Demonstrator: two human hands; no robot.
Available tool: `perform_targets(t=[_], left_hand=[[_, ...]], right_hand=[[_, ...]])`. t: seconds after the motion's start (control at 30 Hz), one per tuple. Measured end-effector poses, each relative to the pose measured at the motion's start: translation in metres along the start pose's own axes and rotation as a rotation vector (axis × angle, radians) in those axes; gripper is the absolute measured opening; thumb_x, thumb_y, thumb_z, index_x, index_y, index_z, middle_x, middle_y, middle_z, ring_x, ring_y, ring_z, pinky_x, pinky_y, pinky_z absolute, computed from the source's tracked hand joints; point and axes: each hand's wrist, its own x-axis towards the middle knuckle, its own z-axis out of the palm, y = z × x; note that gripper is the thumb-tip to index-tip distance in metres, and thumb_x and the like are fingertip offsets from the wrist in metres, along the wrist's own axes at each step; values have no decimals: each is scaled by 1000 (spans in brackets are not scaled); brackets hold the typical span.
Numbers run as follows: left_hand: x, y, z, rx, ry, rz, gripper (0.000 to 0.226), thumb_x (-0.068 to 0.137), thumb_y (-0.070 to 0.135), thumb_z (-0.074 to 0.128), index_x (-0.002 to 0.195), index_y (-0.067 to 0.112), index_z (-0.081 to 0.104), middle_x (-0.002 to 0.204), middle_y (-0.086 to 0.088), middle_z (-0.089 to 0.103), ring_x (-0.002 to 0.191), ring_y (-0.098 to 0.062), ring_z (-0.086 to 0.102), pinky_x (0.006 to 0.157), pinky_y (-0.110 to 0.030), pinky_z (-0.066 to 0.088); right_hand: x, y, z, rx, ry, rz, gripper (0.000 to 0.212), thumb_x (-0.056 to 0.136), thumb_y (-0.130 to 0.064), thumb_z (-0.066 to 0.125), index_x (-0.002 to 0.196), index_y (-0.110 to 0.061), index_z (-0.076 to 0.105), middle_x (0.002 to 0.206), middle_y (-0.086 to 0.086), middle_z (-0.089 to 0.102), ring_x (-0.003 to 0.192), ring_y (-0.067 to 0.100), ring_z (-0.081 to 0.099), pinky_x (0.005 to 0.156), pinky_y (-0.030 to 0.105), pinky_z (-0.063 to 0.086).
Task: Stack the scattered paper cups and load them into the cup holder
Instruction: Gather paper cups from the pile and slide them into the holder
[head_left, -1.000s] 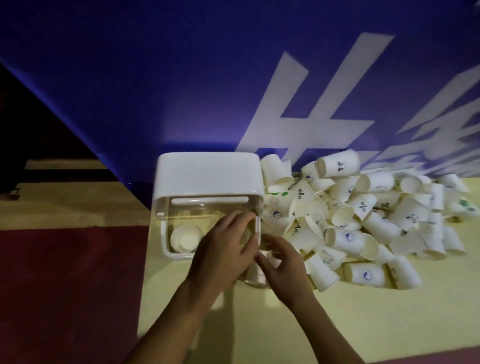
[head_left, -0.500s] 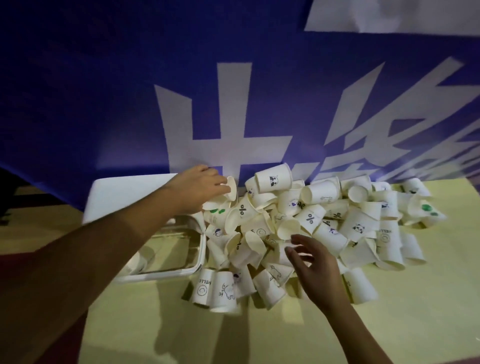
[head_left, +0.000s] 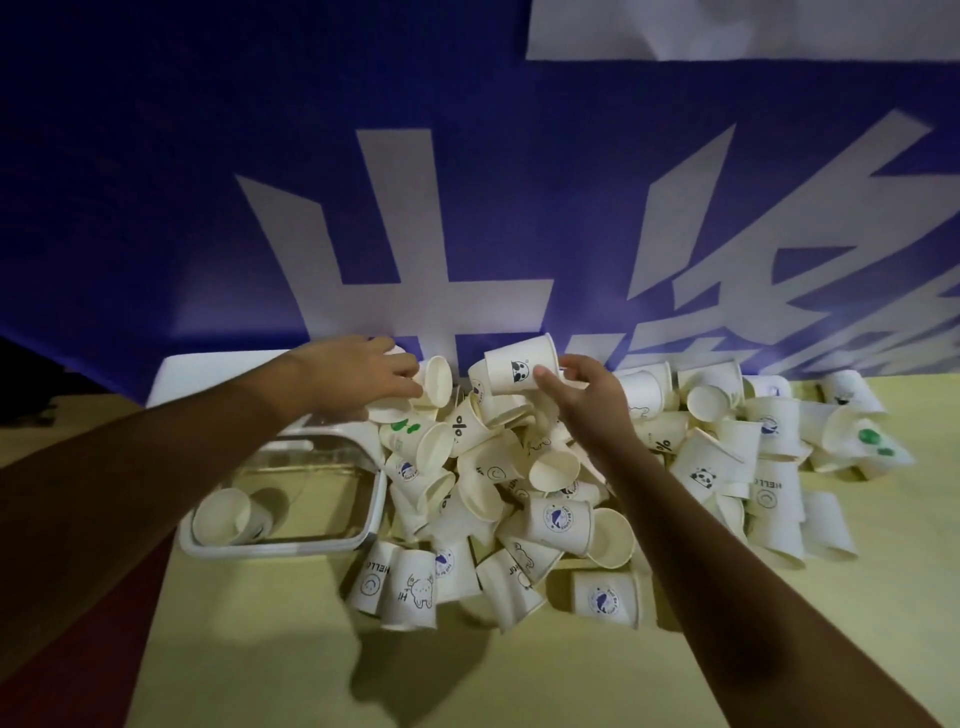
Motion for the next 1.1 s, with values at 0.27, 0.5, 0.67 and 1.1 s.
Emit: perform_targets(t=[0.27,0.5,0.67,1.1], left_hand=[[-3,-11,0,-8,-6,-10,85,87,14,78,155,32,32,161,0,32,137,-23,39,100,-31,47],[-4,-20,-8,-65,-23,55,73,94,22,71,155,34,32,159,8,37,132,-18,45,98,-25,44],[-3,-17,-8,-52,28,93,55,98,35,64,148,33,39,146,7,49,123,-15,50,87,-21,38],[27,1,10,146,130,207,65,95,26,70,151,32,37,141,2,55,118,-24,55,96,-37,52]], right_hand=[[16,-9,3,415,-49,274,19,92,-25,75,99,-9,68,111,10,72,98,26,71,90,40,61],[2,-12,-8,577,-89,307,25,95,-24,72,110,-5,67,114,16,72,104,30,72,86,34,60],[-14,-8,-12,634,-124,283,31,95,-21,71,118,-1,64,118,17,71,110,31,71,98,40,58],[-69,13,-15,733,-70,220,17,93,-21,71,94,-6,63,101,13,71,97,26,68,87,36,55]])
